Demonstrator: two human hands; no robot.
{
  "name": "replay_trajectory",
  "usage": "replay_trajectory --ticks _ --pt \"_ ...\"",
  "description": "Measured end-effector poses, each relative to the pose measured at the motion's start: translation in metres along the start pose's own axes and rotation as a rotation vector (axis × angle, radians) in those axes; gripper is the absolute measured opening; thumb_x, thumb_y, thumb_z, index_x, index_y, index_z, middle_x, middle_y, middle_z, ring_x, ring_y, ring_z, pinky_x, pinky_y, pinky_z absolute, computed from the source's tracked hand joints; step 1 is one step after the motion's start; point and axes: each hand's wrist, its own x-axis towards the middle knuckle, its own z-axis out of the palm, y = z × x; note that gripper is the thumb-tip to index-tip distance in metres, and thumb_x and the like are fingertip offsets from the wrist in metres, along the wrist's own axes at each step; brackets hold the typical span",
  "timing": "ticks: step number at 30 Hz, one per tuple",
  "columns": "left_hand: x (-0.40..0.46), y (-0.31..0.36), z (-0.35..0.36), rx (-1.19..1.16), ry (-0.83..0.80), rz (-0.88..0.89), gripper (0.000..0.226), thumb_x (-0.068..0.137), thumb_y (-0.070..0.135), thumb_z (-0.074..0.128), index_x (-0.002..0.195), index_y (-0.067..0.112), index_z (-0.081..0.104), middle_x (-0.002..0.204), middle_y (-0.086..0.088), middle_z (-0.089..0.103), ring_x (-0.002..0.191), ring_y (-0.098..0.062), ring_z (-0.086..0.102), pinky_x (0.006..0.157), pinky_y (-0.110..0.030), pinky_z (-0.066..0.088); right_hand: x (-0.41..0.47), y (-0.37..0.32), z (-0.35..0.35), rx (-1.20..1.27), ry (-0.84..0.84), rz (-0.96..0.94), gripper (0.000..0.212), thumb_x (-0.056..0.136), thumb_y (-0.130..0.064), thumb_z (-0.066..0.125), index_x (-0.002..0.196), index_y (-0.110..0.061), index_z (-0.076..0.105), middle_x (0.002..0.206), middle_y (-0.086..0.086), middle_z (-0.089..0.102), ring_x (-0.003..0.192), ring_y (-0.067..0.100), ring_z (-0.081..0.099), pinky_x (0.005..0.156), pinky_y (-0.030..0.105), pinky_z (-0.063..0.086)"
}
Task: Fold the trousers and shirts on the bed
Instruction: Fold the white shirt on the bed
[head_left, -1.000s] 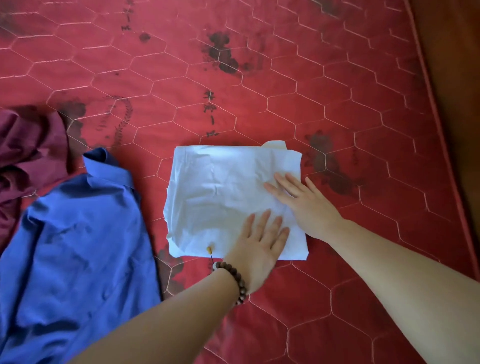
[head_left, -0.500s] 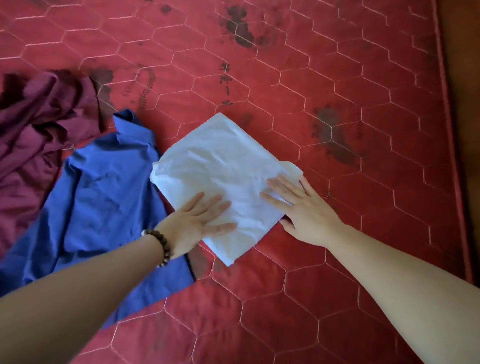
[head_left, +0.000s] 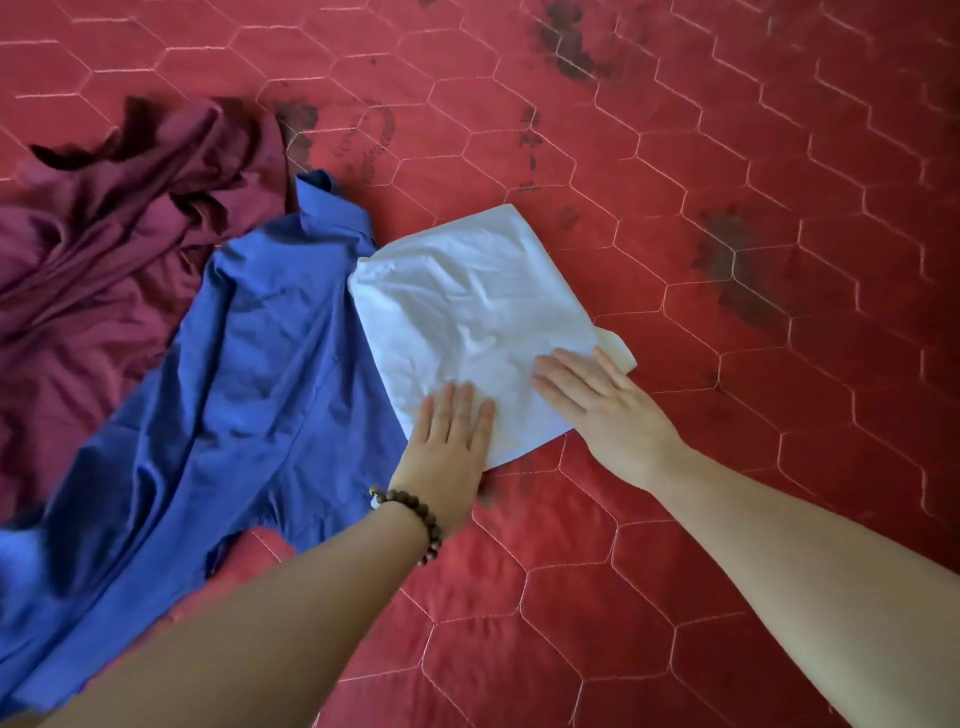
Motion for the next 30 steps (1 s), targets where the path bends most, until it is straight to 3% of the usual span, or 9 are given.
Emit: replay_trajectory --ticks 4,9,12,15,17,18,20,25,30 --pt "0.007 0.003 0.004 -0.05 0.022 -0.075 0.078 0.096 0.016 0.036 0.147 0.009 -0.022 0.157 -0.021 -0.017 0.145 -0.038 -0.013 0.118 -0.049 -0.005 0.01 0.008 0.002 -0.05 0.007 0.042 0.069 0.085 -0.002 0.019 0.149 -0.023 0.03 0.156 0.002 0.029 0.143 0.02 0.03 0.115 0.047 0.027" --pt "0.01 -0.006 0.002 -0.107 0.046 -0.077 0.082 0.091 0.009 0.041 0.15 0.016 -0.015 0.16 -0.011 -0.007 0.148 -0.027 -0.005 0.12 -0.041 -0.001 0.03 0.011 -0.004 0.033 -0.126 0.078 0.071 0.088 -0.003 0.015 0.152 -0.028 -0.004 0.161 -0.005 0.0 0.148 0.012 0.001 0.12 0.041 -0.004" --pt "0.011 -0.012 -0.01 -0.208 0.106 -0.092 0.076 0.086 0.003 0.045 0.151 0.019 0.011 0.158 -0.005 0.019 0.144 -0.024 0.02 0.113 -0.035 0.02 0.036 0.014 -0.018 0.243 -0.054 0.145 0.068 0.091 0.007 0.031 0.151 -0.025 0.023 0.158 -0.007 0.02 0.146 0.007 0.014 0.119 0.031 -0.011" --pt "0.005 -0.027 -0.035 -0.465 0.155 -0.18 0.058 0.079 0.002 0.05 0.131 0.024 0.038 0.123 0.0 0.058 0.096 -0.029 0.059 0.074 -0.036 0.046 0.027 0.017 -0.04 0.546 -0.004 0.266 0.065 0.082 0.016 0.038 0.131 -0.021 0.056 0.137 -0.002 0.055 0.139 0.018 0.037 0.118 0.031 0.017" --pt "-0.004 -0.041 -0.057 -0.664 0.221 -0.17 0.039 0.078 0.006 0.053 0.113 0.023 0.051 0.1 0.003 0.063 0.079 -0.027 0.059 0.067 -0.033 0.044 0.013 0.022 -0.062 0.721 -0.057 0.35 0.055 0.081 0.015 0.04 0.116 -0.022 0.062 0.111 0.006 0.066 0.122 0.029 0.053 0.091 0.037 0.045" --pt "-0.009 -0.047 -0.07 -0.764 0.246 -0.174 0.033 0.076 0.006 0.055 0.105 0.022 0.057 0.092 0.004 0.064 0.077 -0.023 0.058 0.067 -0.029 0.043 0.005 0.027 -0.076 0.786 -0.071 0.362 0.047 0.082 0.012 0.043 0.107 -0.022 0.062 0.092 0.006 0.066 0.099 0.03 0.062 0.072 0.035 0.047" --pt "-0.017 -0.059 -0.102 -0.901 0.259 -0.202 0.028 0.072 0.002 0.057 0.089 0.023 0.062 0.076 0.005 0.063 0.069 -0.012 0.056 0.061 -0.018 0.04 -0.009 0.041 -0.108 0.881 -0.075 0.363 0.03 0.085 0.004 0.047 0.091 -0.022 0.061 0.066 -0.001 0.056 0.061 0.019 0.052 0.053 0.03 0.038" --pt "-0.01 -0.088 -0.179 -1.108 0.276 -0.2 0.009 0.077 0.008 0.059 0.081 0.011 0.067 0.06 0.004 0.051 0.05 -0.001 0.041 0.05 -0.009 0.035 -0.008 0.083 -0.187 0.944 -0.048 0.338 0.033 0.083 -0.003 0.061 0.06 -0.023 0.051 0.054 -0.009 0.044 0.057 0.011 0.041 0.052 0.017 0.031" --pt "0.027 -0.105 -0.214 -1.495 0.165 -0.258 0.006 0.085 0.005 0.059 0.084 0.007 0.065 0.071 -0.005 0.052 0.06 -0.012 0.049 0.056 -0.024 0.039 0.008 0.132 -0.217 1.136 -0.106 0.419 0.006 0.079 -0.011 0.069 0.08 -0.005 0.067 0.065 0.001 0.053 0.061 0.009 0.048 0.06 0.025 0.036"
